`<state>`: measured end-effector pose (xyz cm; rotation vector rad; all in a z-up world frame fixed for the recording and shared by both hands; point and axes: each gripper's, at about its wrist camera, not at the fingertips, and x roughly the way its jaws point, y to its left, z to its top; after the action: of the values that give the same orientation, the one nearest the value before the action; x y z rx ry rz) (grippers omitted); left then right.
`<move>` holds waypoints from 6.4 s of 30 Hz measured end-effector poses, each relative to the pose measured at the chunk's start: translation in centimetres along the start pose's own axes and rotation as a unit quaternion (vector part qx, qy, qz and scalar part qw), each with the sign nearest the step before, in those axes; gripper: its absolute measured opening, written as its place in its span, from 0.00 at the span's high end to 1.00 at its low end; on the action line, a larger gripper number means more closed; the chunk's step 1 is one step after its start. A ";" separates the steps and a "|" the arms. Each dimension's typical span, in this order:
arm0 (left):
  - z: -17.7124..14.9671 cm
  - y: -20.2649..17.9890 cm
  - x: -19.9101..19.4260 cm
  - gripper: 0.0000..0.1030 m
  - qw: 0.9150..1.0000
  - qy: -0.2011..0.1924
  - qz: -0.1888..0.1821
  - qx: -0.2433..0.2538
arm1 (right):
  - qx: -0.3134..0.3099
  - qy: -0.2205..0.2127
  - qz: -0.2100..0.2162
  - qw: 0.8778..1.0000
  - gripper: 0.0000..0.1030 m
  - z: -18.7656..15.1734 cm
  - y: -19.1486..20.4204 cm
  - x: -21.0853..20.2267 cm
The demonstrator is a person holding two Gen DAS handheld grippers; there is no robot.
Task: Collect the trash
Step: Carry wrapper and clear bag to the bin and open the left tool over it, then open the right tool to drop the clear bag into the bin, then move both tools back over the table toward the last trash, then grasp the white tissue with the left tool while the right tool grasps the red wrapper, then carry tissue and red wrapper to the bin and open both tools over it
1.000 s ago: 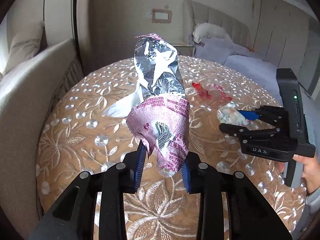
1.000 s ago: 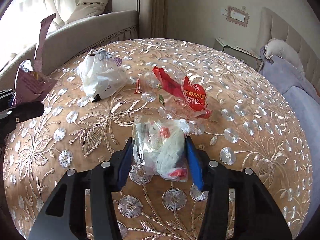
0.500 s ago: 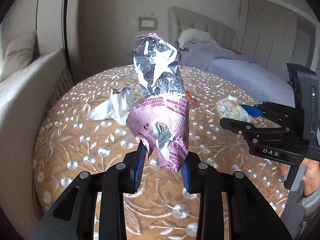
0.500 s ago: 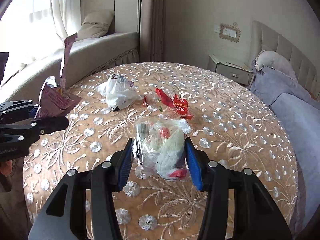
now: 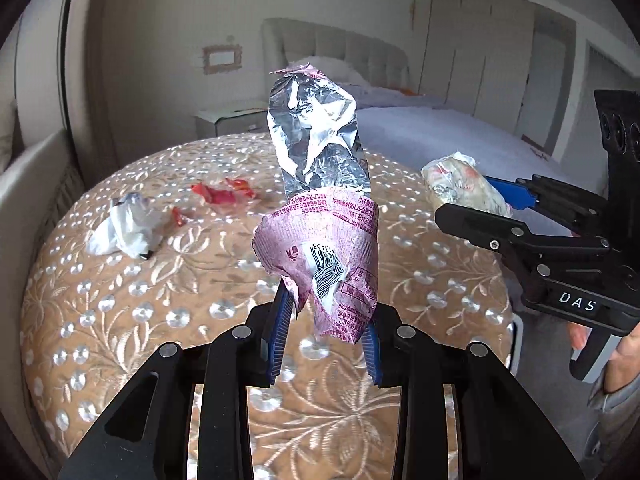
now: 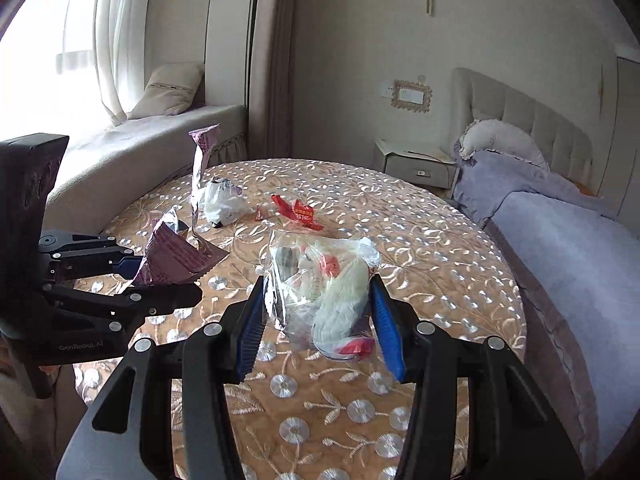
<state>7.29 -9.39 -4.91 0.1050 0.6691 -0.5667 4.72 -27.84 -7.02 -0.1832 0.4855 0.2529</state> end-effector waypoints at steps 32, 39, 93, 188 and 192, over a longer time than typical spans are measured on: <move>-1.0 -26.4 10.2 0.69 0.967 0.091 -0.183 0.153 | 0.130 0.038 -0.200 0.970 0.50 -13.5 -14.3 -10.6; -1.5 -29.5 11.8 0.69 0.959 0.104 -0.190 0.184 | 0.145 0.043 -0.210 0.966 0.50 -14.6 -15.8 -10.6; 1.1 -20.6 10.9 0.05 0.985 0.074 -0.040 0.151 | 0.198 0.091 -0.247 0.944 0.04 -18.9 -21.9 -4.5; 7.5 20.1 10.9 0.61 0.988 0.066 0.124 -0.068 | -0.107 0.108 0.107 0.983 0.87 8.8 4.2 26.0; 7.3 17.1 8.5 0.61 0.990 0.050 0.121 -0.053 | -0.090 0.086 0.109 0.986 0.87 8.6 3.1 22.2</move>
<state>25.86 -0.85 -5.87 0.1133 0.7694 -0.2927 26.55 -18.51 -10.54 -0.3303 0.6558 0.4989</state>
